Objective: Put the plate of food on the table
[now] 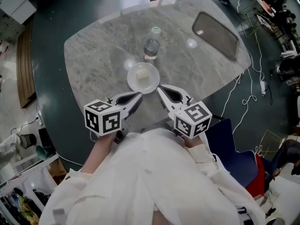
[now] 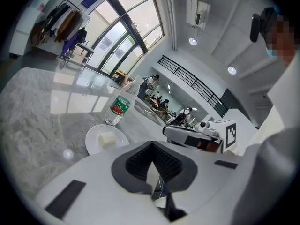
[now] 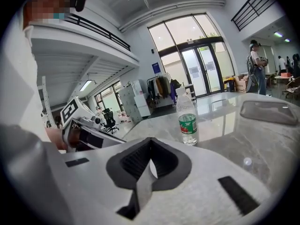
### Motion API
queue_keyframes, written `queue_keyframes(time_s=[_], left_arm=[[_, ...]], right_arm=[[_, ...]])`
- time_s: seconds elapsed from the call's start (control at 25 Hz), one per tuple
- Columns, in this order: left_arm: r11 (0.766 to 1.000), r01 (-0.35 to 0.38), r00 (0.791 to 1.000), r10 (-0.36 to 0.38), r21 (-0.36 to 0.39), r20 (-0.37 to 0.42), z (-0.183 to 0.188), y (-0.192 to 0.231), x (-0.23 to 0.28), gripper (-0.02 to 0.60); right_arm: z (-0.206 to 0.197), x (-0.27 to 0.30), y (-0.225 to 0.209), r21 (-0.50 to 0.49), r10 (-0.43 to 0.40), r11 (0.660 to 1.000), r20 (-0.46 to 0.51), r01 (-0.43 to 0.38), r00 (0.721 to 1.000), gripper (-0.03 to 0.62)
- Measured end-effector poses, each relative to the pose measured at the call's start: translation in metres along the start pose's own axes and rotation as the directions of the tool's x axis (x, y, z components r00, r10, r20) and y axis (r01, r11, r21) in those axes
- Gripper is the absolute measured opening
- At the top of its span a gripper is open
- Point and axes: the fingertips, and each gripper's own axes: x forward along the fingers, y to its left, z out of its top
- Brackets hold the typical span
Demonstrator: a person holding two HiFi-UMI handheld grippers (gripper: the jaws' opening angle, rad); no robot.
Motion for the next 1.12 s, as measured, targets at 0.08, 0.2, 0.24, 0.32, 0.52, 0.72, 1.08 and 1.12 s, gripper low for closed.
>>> queue_keyframes(time_s=[0.08,0.2,0.24,0.32,0.52,0.72,1.08,1.12], left_arm=[[1.0,0.003,1.0,-0.003,-0.002,0.0,0.0,-0.001,0.001,0.015],[1.0,0.003,1.0,-0.003,-0.005,0.005,0.001,-0.002,0.0,0.015],[1.0,0.003,1.0,-0.003,-0.005,0.007,0.001,-0.001,0.0,0.015],[1.0,0.001,1.0,-0.001,-0.007,0.009,0.001,0.0,0.0,0.015],[1.0,-0.012,1.0,0.012,-0.015,-0.001,-0.001,0.003,0.001,0.015],[0.999,-0.039,0.998,0.039,0.002,-0.039,-0.007,0.006,0.003,0.015],[0.999,-0.051,0.998,0.051,-0.002,-0.04,-0.008,0.008,0.002,0.015],[0.999,-0.052,0.998,0.052,-0.002,-0.04,-0.008,0.009,0.001,0.015]], right_arm=[[-0.001,0.0,0.0,0.002,0.004,1.0,-0.003,-0.004,1.0,0.003],[-0.001,0.0,0.001,0.014,0.008,1.0,0.0,-0.008,1.0,0.002],[-0.001,0.001,0.001,0.015,0.009,1.0,0.0,-0.009,1.0,0.002],[-0.002,0.001,0.001,0.019,0.012,1.0,-0.002,-0.012,1.0,0.002],[-0.005,0.002,0.0,0.028,0.02,0.999,-0.007,-0.02,1.0,0.002],[-0.006,0.003,-0.002,0.046,0.032,0.998,-0.011,-0.031,0.999,0.002],[-0.004,0.003,-0.001,0.029,0.044,0.999,-0.013,-0.043,0.999,0.002],[-0.004,0.003,-0.001,0.028,0.043,0.999,-0.015,-0.043,0.999,0.002]])
